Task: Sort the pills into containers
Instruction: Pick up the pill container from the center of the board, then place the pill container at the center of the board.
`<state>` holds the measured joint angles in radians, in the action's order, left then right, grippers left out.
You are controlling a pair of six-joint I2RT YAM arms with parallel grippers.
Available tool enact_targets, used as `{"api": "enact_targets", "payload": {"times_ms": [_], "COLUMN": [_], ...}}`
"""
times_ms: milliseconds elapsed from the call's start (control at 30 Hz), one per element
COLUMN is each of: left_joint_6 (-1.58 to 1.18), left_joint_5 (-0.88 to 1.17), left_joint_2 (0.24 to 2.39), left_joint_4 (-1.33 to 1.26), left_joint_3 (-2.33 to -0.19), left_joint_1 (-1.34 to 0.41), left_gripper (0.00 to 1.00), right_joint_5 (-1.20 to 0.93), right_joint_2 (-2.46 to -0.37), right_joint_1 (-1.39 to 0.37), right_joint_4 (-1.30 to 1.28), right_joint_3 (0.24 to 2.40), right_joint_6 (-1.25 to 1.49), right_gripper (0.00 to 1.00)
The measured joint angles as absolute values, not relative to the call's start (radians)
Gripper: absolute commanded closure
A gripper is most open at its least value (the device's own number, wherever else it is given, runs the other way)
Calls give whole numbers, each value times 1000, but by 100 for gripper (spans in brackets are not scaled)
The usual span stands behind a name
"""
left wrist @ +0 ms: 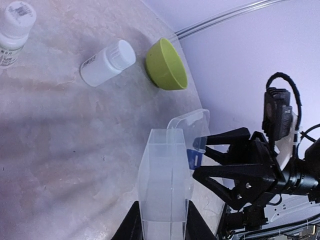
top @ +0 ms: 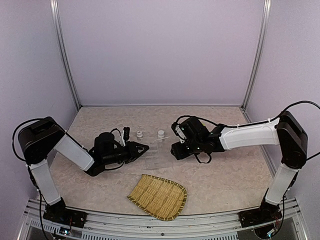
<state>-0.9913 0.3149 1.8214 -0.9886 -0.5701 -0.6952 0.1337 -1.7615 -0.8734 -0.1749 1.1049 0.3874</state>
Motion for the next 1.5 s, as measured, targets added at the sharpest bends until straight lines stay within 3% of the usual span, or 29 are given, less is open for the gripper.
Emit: {"api": "enact_targets", "payload": {"times_ms": [467, 1200, 1500], "left_joint_6": [-990, -982, -971], "left_joint_5": [389, 434, 429], "left_joint_2": [1760, 1761, 1761], "left_joint_4": [-1092, -1122, -1101], "left_joint_3": [-553, -558, -559], "left_joint_1": [-698, -737, -736], "left_gripper": [76, 75, 76], "right_joint_5": [124, -113, -44], "right_joint_2": [-1761, -1725, -1688], "right_joint_1": [-868, -859, -855], "right_joint_4": [-162, -52, -102], "right_joint_3": [1105, 1063, 1063], "right_joint_6": [383, 344, 339], "right_gripper": [45, 42, 26]}}
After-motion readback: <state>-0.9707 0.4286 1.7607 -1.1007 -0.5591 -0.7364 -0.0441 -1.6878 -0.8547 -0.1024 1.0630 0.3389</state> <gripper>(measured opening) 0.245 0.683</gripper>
